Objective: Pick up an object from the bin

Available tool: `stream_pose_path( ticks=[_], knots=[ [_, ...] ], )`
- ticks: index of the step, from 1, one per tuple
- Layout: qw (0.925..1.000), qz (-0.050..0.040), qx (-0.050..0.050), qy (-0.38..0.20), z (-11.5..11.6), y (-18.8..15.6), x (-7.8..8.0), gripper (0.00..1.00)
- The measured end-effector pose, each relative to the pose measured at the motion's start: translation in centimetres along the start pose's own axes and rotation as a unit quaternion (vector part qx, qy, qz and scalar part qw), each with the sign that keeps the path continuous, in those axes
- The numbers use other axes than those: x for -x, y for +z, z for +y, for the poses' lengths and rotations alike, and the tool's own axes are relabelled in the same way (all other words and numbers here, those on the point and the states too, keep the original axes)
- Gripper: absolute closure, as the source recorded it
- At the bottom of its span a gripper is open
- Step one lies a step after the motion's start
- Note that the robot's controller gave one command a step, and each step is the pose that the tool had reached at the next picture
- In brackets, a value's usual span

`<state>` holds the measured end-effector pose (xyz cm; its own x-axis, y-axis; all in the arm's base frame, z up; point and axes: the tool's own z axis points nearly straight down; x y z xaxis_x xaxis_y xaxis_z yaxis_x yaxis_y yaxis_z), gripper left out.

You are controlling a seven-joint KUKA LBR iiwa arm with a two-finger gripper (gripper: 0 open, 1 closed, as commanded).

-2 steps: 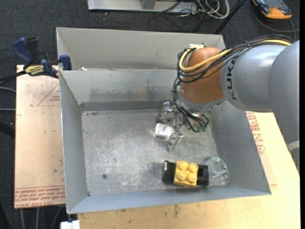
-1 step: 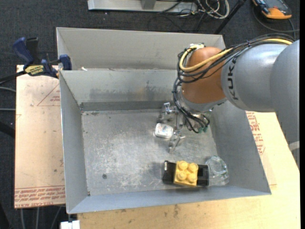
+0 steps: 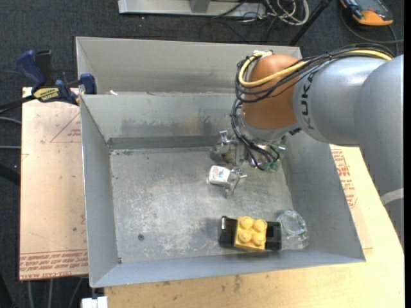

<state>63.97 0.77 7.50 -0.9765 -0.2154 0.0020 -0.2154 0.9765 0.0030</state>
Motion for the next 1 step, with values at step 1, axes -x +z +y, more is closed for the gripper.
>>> stream_pose_path(
  ticks=[1],
  knots=[
    [1.0000, -0.0022, 0.000, -0.004, -0.45, -0.22, 1.91, 1.00]
  ],
)
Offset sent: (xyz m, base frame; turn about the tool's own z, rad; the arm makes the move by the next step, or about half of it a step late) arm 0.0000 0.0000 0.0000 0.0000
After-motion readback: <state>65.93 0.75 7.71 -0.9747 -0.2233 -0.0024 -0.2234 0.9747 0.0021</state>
